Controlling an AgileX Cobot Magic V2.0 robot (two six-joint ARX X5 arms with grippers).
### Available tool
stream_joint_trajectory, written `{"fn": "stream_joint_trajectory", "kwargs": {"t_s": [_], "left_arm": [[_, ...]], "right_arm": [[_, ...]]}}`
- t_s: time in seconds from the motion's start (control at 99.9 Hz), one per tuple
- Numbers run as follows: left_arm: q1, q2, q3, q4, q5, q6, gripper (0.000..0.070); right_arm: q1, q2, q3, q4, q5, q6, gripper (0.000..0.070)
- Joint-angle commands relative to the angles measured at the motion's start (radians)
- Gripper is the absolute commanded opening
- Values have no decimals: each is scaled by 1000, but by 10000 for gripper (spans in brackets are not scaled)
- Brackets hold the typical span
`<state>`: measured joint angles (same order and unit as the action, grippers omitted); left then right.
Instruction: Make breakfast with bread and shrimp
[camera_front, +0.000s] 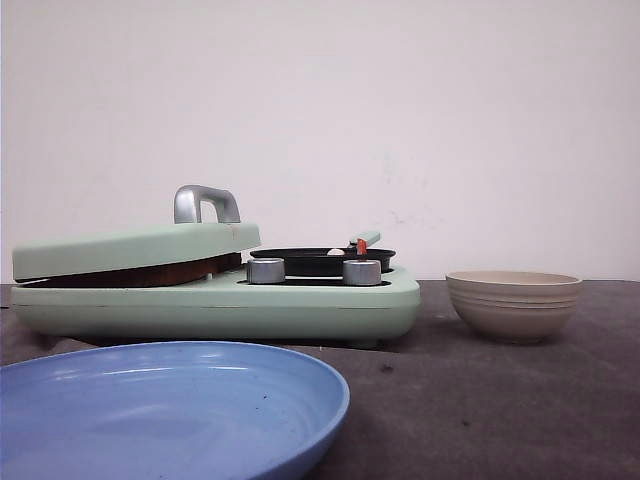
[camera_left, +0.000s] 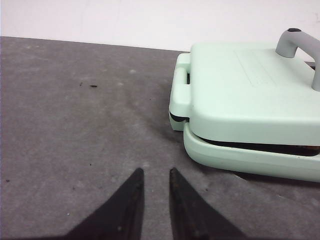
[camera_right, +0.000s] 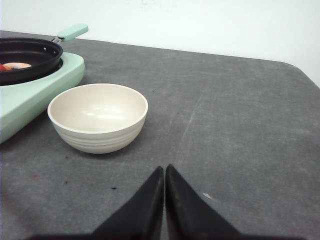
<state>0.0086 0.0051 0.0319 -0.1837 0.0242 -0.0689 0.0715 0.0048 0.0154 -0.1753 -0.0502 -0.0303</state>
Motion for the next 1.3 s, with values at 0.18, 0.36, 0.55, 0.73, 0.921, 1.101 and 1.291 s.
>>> {"fn": "stream_joint_trajectory", "kwargs": {"t_s": [0.18, 0.36, 0.55, 0.73, 0.921, 1.101, 1.291], "left_arm": [[0, 0, -17, -4, 1, 8, 0], [0, 0, -17, -4, 1, 8, 0], [0, 0, -17, -4, 1, 8, 0], [0, 0, -17, -4, 1, 8, 0], [0, 0, -17, -4, 1, 8, 0], [0, 0, -17, -4, 1, 8, 0], [0, 0, -17, -4, 1, 8, 0]], "right_arm": [[3, -1, -4, -10, -11, -3, 0], [18, -1, -4, -4, -14, -3, 0], [19, -1, -3, 21, -28, -4, 0], [19, -1, -3, 21, -28, -4, 0], [19, -1, -3, 21, -28, -4, 0], [19, -1, -3, 21, -28, -4, 0], [19, -1, -3, 21, -28, -4, 0]]}}
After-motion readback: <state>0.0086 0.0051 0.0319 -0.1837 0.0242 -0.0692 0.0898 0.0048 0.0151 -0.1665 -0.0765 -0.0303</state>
